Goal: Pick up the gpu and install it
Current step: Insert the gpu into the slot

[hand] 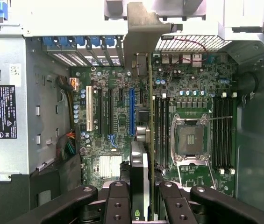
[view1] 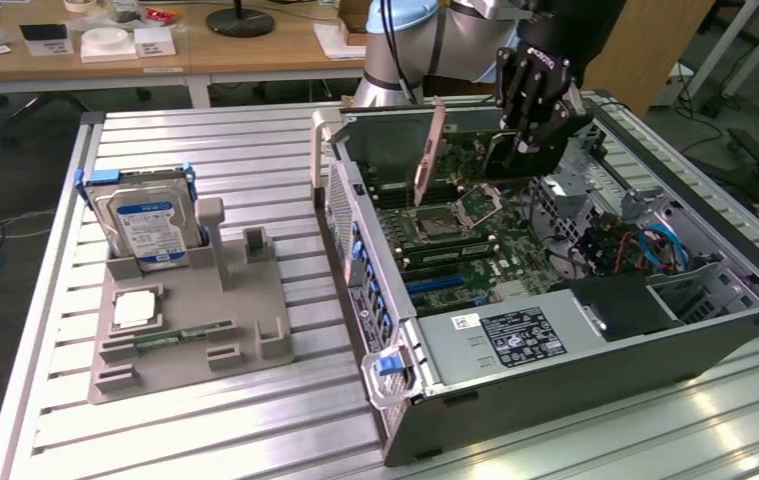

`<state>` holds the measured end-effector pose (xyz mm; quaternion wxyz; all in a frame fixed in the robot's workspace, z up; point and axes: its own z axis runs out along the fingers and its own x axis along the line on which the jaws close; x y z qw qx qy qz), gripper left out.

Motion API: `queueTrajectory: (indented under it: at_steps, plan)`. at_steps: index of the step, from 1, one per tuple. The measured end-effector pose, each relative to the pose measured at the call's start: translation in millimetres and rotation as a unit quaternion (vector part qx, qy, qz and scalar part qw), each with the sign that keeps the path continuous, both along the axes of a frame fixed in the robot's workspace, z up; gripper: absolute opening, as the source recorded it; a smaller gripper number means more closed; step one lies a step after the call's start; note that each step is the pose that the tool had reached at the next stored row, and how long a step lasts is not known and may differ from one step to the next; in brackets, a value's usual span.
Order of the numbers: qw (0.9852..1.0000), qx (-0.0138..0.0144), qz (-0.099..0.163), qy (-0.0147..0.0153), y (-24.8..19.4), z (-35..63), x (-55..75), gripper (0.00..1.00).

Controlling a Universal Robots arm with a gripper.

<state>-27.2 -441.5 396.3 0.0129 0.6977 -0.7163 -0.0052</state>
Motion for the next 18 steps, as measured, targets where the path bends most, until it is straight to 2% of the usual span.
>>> queueTrajectory:
  at_steps: [3,10,13,16,18]
  plan:
    - [1.0,0.0,0.0,0.0,0.0,-0.1,0.0,0.28]
    - [1.0,0.0004,0.0,-0.0003,0.0,-12.0,0.1,0.28]
    - [1.0,0.0005,0.0,-0.0043,0.0,-15.4,0.0,0.28]
    - [0.9999,0.0009,0.0,-0.0122,0.0,-17.6,-3.2,0.28]
    - [0.9999,0.0009,0.0,-0.0127,0.0,-19.1,-3.3,0.28]
